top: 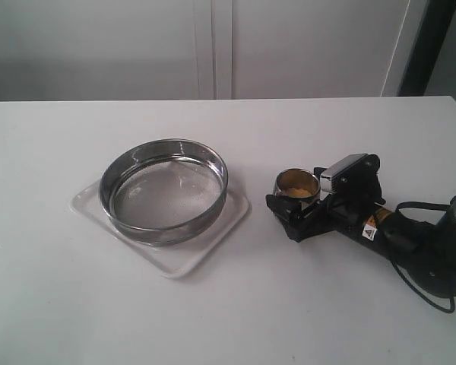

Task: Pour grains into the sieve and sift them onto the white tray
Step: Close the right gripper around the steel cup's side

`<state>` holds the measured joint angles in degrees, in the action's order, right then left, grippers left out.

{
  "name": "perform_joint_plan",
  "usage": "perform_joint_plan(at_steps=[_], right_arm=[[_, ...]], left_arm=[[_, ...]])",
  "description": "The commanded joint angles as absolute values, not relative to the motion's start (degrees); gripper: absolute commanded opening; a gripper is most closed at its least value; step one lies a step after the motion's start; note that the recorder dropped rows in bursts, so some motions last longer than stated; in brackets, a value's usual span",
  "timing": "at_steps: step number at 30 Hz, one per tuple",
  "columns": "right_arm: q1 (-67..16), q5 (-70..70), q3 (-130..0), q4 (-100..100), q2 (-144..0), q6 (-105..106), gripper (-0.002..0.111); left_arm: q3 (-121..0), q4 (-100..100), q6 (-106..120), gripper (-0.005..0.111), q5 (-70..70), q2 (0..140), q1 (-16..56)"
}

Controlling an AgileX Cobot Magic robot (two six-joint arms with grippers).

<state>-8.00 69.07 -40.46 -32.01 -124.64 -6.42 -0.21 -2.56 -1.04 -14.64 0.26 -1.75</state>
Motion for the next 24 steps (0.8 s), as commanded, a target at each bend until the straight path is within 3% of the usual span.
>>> perform_joint_plan(at_steps=[1,24], right_arm=[[-8.0,70.0,-40.6,-32.0,-124.7,-6.6,0.105],[-8.0,70.0,-43.4,-34.5,-127.6,-6.6,0.105]], left_arm=[[0.0,-2.9,-1.2,0.0,-14.7,0.0,-1.6],[0.0,-2.9,-1.2,0.0,-14.7,0.0,-1.6]])
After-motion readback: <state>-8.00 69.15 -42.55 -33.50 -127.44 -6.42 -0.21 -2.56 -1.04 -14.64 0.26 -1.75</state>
